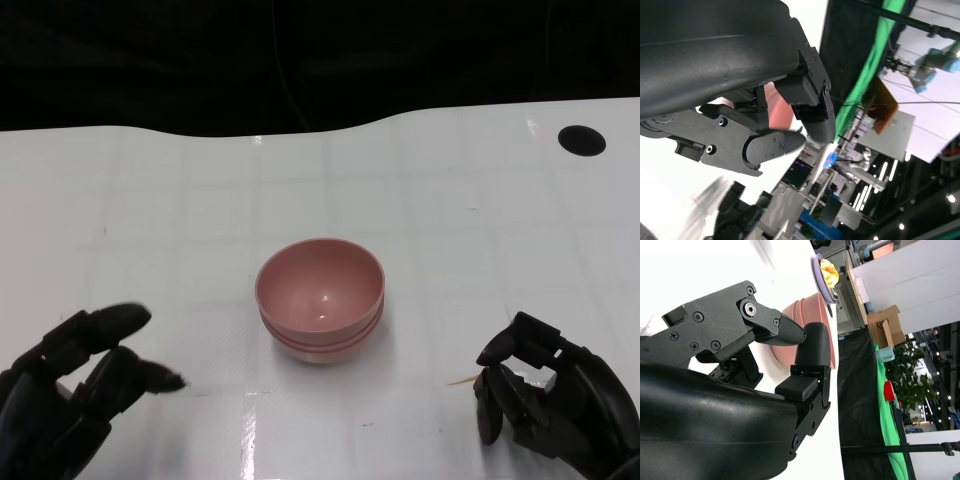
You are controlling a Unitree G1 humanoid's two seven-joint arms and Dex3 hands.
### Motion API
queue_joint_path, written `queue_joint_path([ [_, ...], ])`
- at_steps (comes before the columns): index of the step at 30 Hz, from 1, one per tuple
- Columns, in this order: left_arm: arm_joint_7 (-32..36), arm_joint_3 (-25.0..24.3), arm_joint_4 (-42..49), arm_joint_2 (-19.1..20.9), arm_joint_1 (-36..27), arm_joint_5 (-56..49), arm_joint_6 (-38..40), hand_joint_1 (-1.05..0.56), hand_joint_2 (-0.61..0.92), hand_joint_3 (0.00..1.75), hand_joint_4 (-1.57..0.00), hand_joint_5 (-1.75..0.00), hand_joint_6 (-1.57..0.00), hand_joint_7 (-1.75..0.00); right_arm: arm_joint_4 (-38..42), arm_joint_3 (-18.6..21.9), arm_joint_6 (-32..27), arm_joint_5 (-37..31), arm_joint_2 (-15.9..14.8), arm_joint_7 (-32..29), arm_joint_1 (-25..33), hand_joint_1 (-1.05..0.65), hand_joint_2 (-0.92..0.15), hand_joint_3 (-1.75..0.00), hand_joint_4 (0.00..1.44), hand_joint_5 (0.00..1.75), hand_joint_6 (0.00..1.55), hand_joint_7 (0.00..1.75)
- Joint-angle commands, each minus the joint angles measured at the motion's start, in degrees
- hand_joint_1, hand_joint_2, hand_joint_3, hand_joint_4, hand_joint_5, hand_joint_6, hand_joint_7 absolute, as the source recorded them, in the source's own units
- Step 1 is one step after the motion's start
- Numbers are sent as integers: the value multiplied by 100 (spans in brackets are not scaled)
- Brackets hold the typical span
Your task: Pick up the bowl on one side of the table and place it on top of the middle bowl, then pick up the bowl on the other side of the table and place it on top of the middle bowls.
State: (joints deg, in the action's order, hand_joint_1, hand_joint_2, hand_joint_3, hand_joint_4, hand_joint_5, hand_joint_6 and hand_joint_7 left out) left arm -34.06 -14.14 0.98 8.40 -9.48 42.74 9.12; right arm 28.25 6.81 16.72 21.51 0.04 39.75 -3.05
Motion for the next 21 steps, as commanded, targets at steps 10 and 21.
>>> queue_joint_path([
  [10,-360,-87,1123,-54,149,-670,-569,5,69,121,-85,-175,-73,-170,269,122,172,29,-139,75,-165,-18,-75,-74,90,175,75,148],
  [21,-427,-161,1351,-227,212,-875,-881,2,56,138,-89,-175,-75,-175,347,141,280,-3,-155,76,-117,-18,-74,-74,90,175,76,148],
])
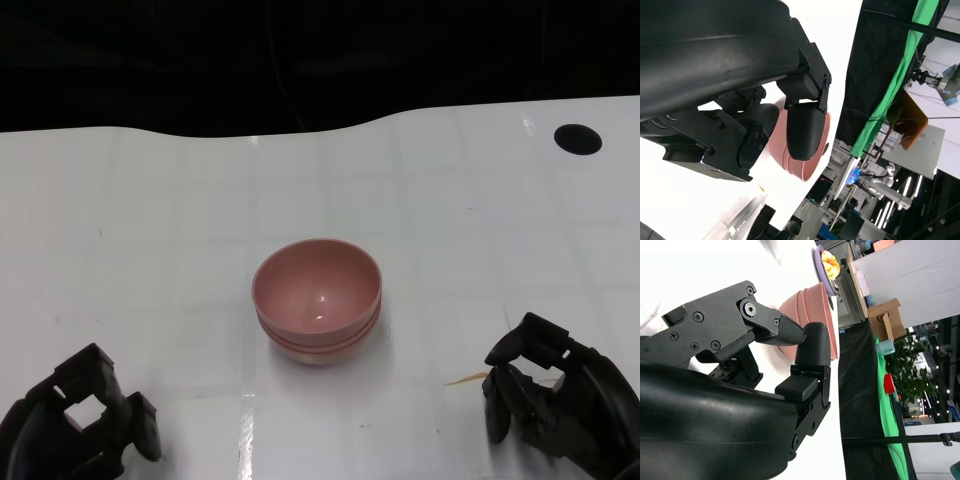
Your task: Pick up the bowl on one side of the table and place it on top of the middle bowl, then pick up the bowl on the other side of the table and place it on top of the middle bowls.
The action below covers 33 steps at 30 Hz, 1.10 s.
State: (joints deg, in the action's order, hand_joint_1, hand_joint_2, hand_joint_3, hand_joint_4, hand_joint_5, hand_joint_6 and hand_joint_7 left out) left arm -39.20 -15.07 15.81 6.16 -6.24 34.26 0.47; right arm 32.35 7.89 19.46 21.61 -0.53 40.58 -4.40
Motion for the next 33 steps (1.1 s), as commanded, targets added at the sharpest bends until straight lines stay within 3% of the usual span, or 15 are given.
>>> queue_joint_path([
  [1,103,-51,-180,-34,-154,-61,-50,2,56,138,-89,-175,-75,-175,-79,34,12,-8,-85,-10,37,-18,-74,-75,90,175,76,148],
  [10,38,-42,-255,-99,-278,-146,-150,-2,54,135,-91,-175,-78,-175,-233,18,-8,-17,-70,-54,174,-18,-75,-75,91,175,76,149],
  [17,-49,-17,-296,-42,-237,-247,-217,-4,53,135,-89,-175,-75,-175,-420,-8,-228,-4,-101,-82,245,-20,-69,-81,92,175,74,154],
  [25,-74,-26,-350,-65,-232,-190,-74,-3,52,137,-90,-175,-78,-175,-389,10,-127,25,-104,24,258,-20,-76,-71,90,175,72,154],
  [33,-91,-27,-414,-121,-272,-135,25,-2,51,137,-88,-175,-76,-175,-406,47,-217,82,-114,81,272,-20,-77,-69,90,175,72,152],
])
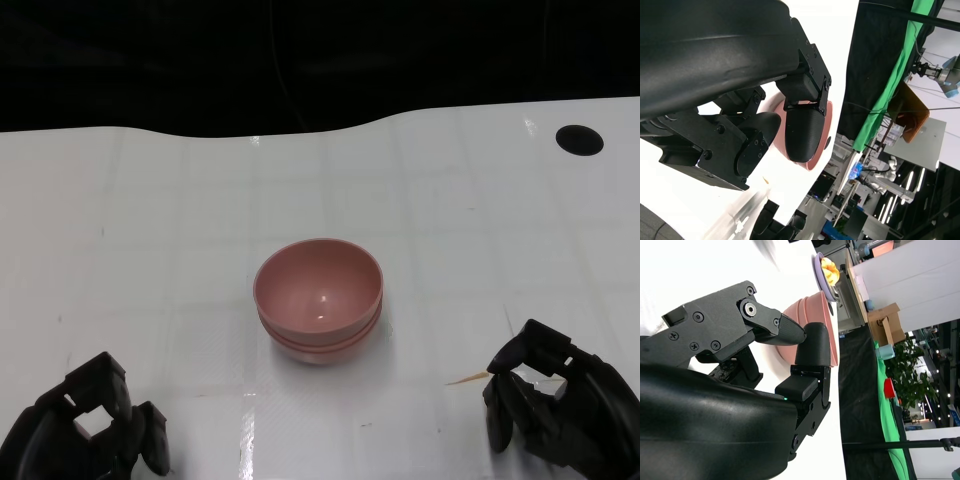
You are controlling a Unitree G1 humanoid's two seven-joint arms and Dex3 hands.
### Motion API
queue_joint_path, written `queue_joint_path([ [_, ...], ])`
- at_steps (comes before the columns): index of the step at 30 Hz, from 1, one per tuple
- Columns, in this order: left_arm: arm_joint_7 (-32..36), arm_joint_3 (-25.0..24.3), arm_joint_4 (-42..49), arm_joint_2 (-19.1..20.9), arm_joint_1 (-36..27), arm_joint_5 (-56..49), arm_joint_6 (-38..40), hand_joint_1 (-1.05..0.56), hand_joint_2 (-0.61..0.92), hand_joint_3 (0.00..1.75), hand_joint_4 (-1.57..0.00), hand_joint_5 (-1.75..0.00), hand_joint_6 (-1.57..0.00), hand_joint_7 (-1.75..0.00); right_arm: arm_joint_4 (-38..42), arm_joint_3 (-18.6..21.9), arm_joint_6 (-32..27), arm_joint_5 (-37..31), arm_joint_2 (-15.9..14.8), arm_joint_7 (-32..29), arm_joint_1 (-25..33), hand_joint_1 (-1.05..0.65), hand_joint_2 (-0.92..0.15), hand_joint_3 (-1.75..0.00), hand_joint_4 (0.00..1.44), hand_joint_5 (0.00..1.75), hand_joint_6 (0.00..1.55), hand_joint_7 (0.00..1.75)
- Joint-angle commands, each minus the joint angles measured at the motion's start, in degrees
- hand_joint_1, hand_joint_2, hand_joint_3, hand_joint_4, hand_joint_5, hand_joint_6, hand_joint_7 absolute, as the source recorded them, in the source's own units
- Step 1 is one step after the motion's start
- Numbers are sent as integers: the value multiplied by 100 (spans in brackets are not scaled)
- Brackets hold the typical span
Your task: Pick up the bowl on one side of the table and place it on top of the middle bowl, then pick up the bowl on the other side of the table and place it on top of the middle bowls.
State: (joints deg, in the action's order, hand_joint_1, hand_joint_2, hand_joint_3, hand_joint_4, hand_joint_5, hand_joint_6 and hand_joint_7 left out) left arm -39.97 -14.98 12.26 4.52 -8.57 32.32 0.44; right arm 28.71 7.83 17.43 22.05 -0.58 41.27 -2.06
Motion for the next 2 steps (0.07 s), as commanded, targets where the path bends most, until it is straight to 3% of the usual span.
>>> queue_joint_path([
  [1,-29,-36,-47,43,-35,70,38,-2,51,137,-88,-175,-76,-175,-24,55,20,17,-114,7,35,-20,-77,-69,90,175,73,152],
  [2,-45,-33,-31,43,-34,65,26,-3,50,137,-88,-175,-76,-175,7,59,70,1,-118,17,30,-21,-78,-69,90,175,73,152],
])
